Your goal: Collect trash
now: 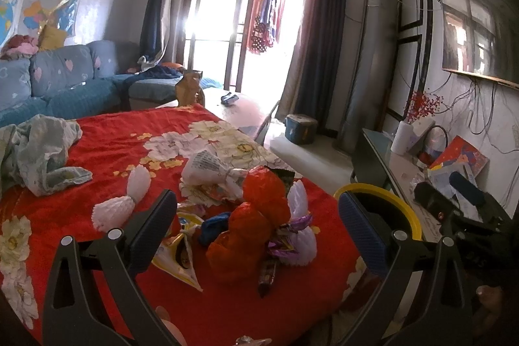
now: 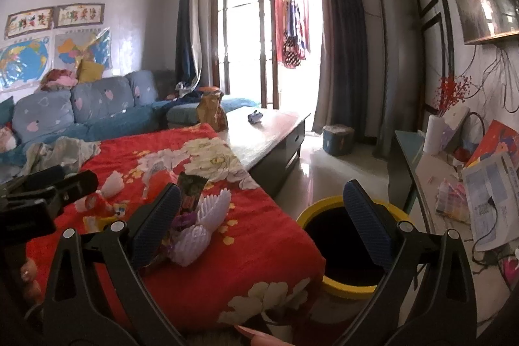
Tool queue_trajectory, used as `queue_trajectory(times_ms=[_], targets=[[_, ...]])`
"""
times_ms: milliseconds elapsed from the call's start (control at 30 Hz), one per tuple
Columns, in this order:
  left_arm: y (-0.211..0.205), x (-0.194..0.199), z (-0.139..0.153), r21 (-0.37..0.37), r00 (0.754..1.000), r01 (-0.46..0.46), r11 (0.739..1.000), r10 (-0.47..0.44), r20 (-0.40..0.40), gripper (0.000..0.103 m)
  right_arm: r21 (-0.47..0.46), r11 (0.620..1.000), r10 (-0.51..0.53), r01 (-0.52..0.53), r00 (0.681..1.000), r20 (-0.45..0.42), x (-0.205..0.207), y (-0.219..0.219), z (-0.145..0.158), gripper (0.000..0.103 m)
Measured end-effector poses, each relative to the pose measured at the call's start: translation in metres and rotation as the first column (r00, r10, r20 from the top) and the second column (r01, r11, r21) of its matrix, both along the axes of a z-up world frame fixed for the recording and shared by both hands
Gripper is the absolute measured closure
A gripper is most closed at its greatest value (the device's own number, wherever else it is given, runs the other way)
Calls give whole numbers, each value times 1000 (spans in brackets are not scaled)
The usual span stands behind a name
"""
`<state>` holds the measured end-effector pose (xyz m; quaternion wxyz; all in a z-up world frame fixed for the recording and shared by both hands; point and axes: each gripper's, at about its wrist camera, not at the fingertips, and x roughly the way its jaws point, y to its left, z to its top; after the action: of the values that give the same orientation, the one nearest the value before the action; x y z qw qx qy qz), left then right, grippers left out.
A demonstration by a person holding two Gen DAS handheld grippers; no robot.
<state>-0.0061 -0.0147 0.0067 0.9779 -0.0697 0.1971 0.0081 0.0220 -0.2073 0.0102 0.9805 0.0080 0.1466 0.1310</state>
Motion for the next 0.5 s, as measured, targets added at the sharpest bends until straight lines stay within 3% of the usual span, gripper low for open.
queue_trajectory(times_ms=[167, 500], targets=[[4, 1, -10, -18, 1000, -1, 1000, 1, -6, 6, -9, 999, 53, -54, 997, -59, 12, 8, -6, 11], [56, 14, -2, -49, 994, -112, 992, 112, -15, 6, -14, 976, 215, -219, 967, -134, 31, 52, -11, 11]])
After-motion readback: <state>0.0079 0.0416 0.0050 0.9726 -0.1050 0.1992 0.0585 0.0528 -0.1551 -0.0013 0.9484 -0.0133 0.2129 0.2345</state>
